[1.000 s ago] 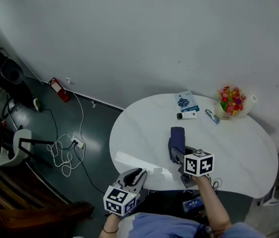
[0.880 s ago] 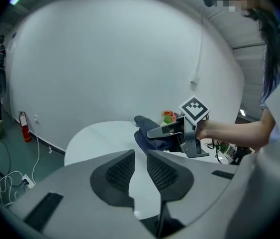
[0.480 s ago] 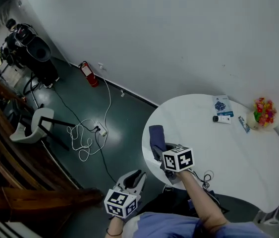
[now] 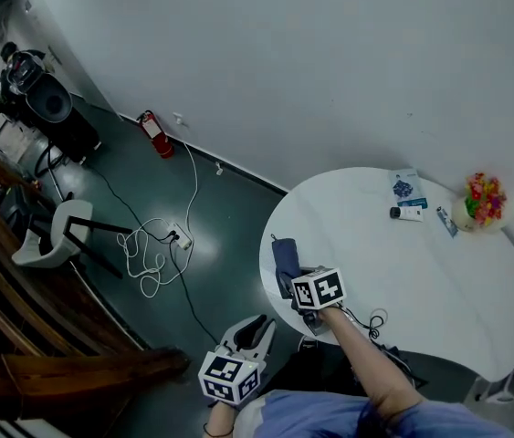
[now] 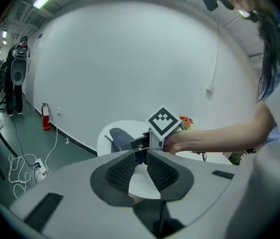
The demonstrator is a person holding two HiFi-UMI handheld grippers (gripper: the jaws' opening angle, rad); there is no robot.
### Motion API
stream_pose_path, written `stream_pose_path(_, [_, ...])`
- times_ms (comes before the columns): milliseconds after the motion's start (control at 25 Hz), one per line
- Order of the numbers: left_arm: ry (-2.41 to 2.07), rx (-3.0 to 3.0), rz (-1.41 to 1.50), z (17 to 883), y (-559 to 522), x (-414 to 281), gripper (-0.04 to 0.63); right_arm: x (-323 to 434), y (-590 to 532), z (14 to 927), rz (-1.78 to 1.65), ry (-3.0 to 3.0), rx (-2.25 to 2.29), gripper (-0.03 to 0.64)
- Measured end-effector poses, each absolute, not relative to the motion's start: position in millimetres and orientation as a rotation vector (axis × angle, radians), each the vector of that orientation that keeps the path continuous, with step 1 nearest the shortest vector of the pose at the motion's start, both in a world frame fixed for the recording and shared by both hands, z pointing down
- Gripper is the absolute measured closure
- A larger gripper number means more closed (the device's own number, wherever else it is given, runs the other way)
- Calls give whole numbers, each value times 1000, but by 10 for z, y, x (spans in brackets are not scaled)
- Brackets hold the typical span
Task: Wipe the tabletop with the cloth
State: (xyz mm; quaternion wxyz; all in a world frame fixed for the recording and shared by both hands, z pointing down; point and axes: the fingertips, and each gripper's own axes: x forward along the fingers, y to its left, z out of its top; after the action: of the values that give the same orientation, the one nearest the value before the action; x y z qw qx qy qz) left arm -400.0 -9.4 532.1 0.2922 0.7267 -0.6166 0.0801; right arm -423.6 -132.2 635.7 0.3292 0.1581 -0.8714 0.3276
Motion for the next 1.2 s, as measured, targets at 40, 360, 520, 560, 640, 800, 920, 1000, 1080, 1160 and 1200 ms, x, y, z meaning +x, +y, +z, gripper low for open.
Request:
stream_pose_path(40, [-1630, 1953, 214, 5322, -135, -3970, 525, -4133, -1360, 6385, 862, -2268, 436, 546])
stream_pose_path(360, [-1491, 2102, 246, 5282, -595, -3511, 525, -3171, -1775, 6449, 892, -2215, 634, 546])
stream_pose_path(520, [-1397, 2199, 290, 5212, -823, -3062, 525, -2592, -1967, 6445, 912, -2193, 724, 546])
stream_pose_path(560, [-1375, 2220, 296, 5190, -875, -2934, 525, -2435, -2011, 6447, 918, -2187, 747, 546])
stream_pose_path(640, [-1338, 2254, 304, 5147, -963, -2677, 525, -2130, -2085, 6445, 933, -2178, 790, 546])
stream_pose_path(800, [-1300, 2278, 303, 5107, -1147, -2158, 525, -1517, -2212, 6422, 960, -2169, 847, 546])
stream_pose_path(920, [-1272, 2279, 296, 5094, -1267, -1727, 525, -989, -2296, 6421, 980, -2155, 885, 546])
stream_pose_path(1000, [-1248, 2280, 291, 5093, -1342, -1428, 525, -620, -2351, 6420, 1000, -2143, 920, 546])
stream_pose_path(1080, [-1221, 2277, 286, 5112, -1416, -1115, 525, -245, -2405, 6418, 1018, -2133, 954, 546])
stream_pose_path(1160, [-1189, 2286, 287, 5127, -1486, -788, 525, 130, -2446, 6428, 1032, -2122, 987, 546])
stream_pose_path(1200, [-1171, 2296, 291, 5128, -1523, -621, 525, 321, -2469, 6437, 1037, -2115, 1004, 546])
